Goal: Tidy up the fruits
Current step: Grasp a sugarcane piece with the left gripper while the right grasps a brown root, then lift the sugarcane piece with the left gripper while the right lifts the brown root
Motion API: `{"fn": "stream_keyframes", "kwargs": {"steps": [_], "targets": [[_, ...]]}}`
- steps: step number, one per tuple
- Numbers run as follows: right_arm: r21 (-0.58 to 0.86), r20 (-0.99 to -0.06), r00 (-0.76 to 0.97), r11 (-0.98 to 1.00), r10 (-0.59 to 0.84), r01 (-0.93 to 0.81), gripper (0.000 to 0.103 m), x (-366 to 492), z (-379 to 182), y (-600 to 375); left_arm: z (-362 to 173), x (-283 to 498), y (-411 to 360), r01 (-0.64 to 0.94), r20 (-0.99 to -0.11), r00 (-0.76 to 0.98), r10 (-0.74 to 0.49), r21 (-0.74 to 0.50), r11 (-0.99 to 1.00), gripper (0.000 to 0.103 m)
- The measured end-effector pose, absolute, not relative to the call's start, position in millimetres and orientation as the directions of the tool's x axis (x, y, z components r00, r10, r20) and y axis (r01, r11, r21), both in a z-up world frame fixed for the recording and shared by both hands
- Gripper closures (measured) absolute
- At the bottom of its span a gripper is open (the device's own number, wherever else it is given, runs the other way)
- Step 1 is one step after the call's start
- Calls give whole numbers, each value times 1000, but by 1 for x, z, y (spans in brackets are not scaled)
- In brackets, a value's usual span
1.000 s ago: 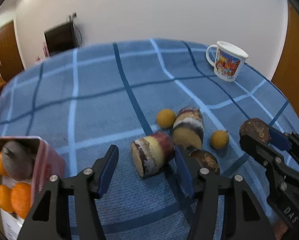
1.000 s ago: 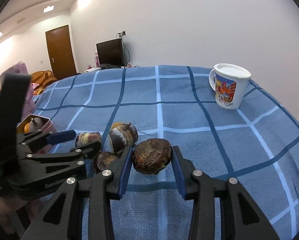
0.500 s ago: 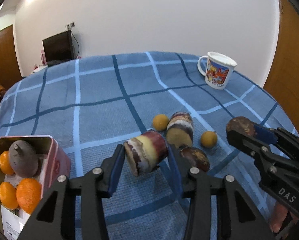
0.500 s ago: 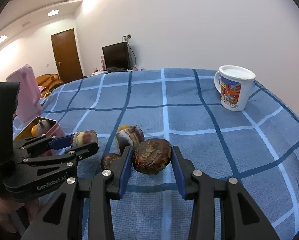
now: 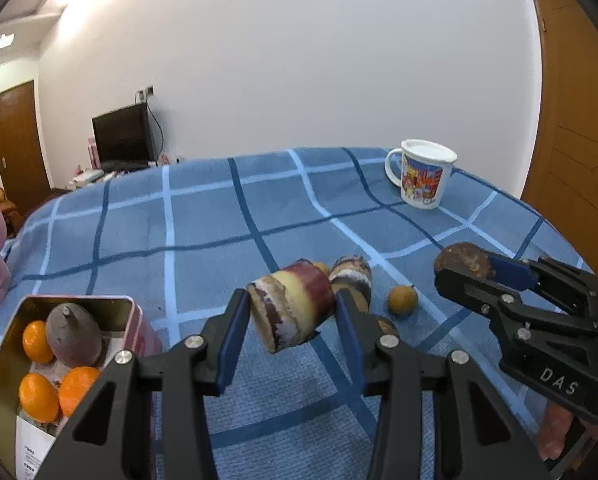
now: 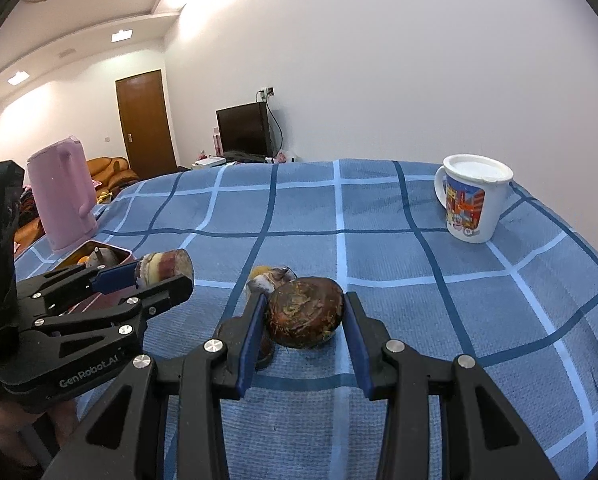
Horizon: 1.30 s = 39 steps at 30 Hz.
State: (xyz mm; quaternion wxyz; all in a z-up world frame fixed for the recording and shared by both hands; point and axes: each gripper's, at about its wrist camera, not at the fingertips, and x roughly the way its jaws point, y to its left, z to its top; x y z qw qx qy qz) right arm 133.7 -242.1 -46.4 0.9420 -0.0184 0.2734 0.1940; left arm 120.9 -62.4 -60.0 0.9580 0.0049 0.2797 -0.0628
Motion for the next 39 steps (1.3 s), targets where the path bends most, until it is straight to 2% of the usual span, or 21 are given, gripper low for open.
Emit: {"fn": "stream_keyframes", "kwargs": {"steps": [28,39], "targets": [[46,-432,807,903,402,-426,62,113,-38,-241,-49,95,-56,100,-430,897,-102,-27,995,57],[38,-413,810,897,416,-441,62,107,-36,-240,-47,88,-55,93,-414,906,-94,-23,995,57]]}}
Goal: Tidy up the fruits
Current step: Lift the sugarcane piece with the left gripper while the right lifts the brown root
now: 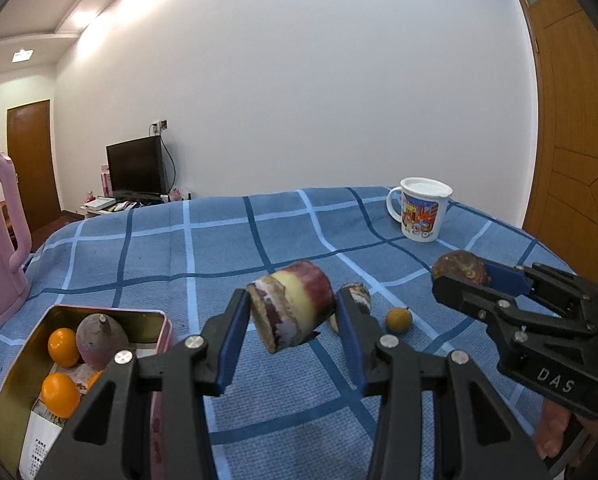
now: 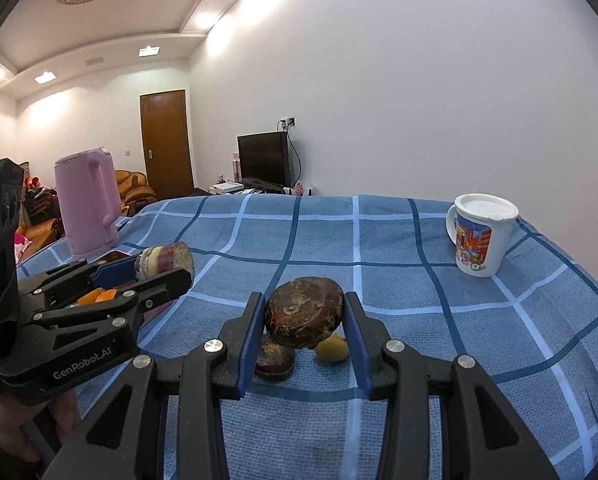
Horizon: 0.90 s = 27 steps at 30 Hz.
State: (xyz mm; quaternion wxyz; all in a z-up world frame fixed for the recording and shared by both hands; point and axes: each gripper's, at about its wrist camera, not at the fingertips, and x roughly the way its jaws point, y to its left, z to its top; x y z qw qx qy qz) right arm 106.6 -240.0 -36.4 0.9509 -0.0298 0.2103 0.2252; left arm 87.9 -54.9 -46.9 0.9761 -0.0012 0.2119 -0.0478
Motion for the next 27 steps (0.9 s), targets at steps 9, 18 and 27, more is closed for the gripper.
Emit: {"fn": "stream_keyframes", "kwargs": {"steps": [9,18,27], "targets": [[35,-400,811,891,427,-452,62,106,-35,-240,-46,86,-54,91,-410,908,-92,-23,996,57],[27,-378,814,884,442,-467,62,102,-34,-240,-44,81,-53,82,-395,915,-81,-13,997,57],[22,-358,818,880,451,-475,62,97,-32,-241,-44,76,-54,82,-384,920,-79,-10,997,57]]}}
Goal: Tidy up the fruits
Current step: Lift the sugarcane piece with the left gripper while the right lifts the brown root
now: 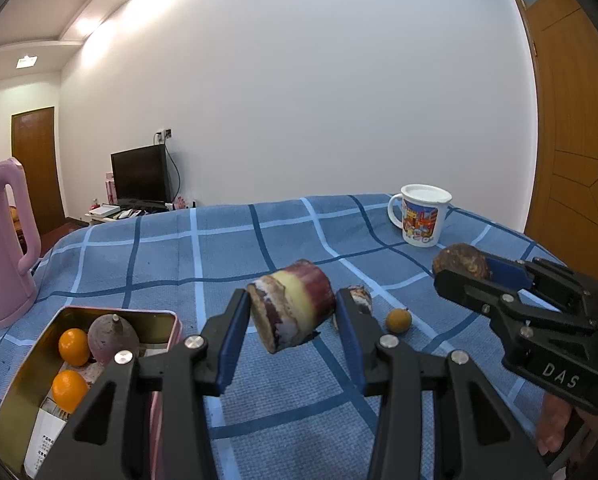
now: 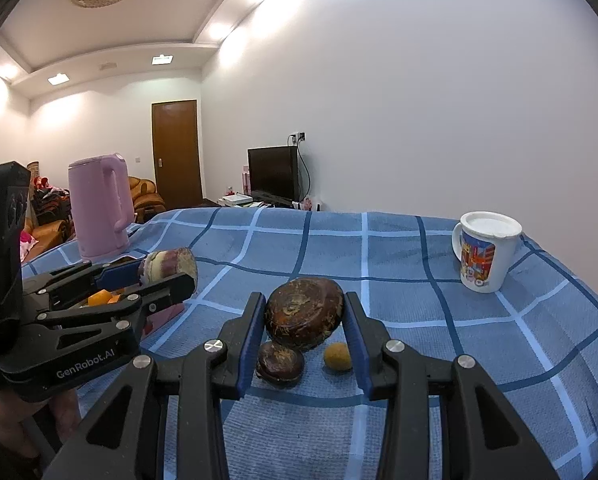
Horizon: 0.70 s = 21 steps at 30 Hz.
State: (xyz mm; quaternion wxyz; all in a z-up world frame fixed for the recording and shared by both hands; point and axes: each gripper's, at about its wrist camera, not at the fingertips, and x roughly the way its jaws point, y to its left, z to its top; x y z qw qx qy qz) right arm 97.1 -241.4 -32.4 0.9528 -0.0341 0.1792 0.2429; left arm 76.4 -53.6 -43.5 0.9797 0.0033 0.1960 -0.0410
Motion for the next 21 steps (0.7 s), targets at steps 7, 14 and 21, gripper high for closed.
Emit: {"fn": "stream_keyframes", "kwargs": {"steps": [7,14,21], "targets": [[14,-340,822,877,456,-481,62,94,-31,-242,-43,73,-52,77,-381,921,-76,-13,997,57],[2,-327,827,875,458,-484,62,90,-30,-241,-42,67,-51,74,-371,926,-73,-14,997,57],[-20,-323,829,872,457,-489,62,88,-30,-237,-42,60,-48,63,-360,931,-61,-6,998,57]]}}
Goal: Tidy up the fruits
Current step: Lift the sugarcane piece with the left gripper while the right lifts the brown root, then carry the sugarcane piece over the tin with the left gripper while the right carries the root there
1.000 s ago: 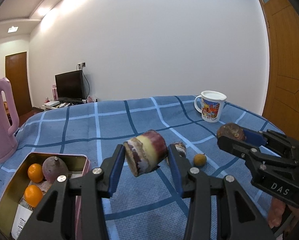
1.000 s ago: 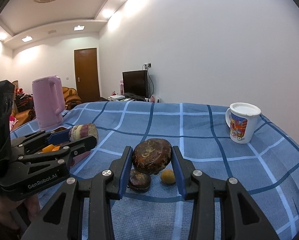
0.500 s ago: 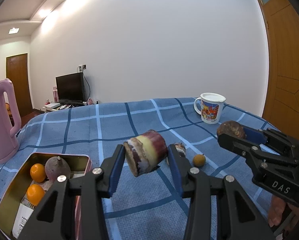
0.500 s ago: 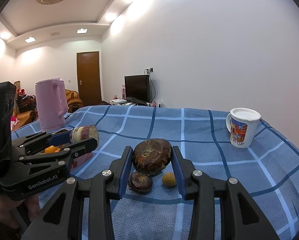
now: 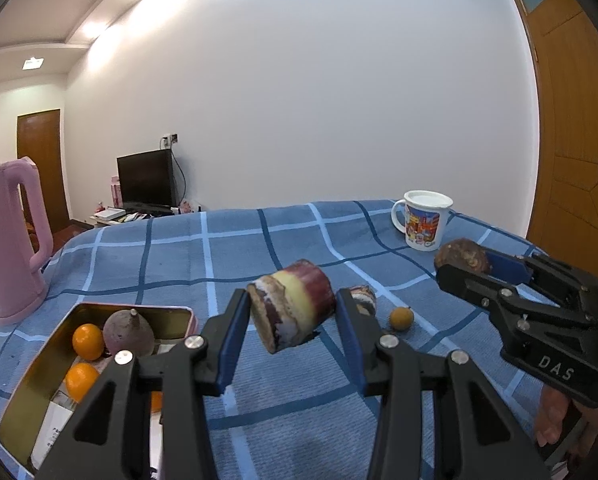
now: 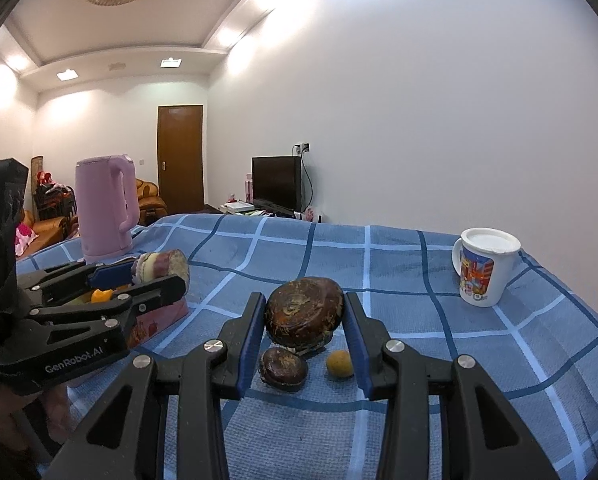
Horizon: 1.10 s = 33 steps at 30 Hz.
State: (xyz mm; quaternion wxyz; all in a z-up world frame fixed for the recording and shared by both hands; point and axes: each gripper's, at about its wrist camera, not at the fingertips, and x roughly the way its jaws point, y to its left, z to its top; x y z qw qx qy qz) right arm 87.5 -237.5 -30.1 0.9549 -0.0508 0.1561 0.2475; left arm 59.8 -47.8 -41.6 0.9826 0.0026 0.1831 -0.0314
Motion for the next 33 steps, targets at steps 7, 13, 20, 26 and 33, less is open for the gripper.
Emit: {"fn": "stream_keyframes", "kwargs": {"steps": [7,13,20,26,33], "targets": [[-33,-339,814,859,471,-511,62,86,-29,-225,-41,53,-39,55,-363,930,-53,-5,998,57],[-43,-350,803,848,483,-529,62,86,-27,-214,-42,49,-31,45,-368,929,-44,-5,999,57],[-14,-348,785,834,513,-551,62,86,-21,-208,-41,44,-24,28,-369,929,-26,-1,1000,57],[-18,-352,769,818,533,-575,62,84,-21,-195,-38,39,-18,9,-365,931,-6,7,1000,57],[-17,-358,747,796,560,-604,62,81,-19,-179,-35,34,-9,-17,-363,932,19,10,1000,57]]}}
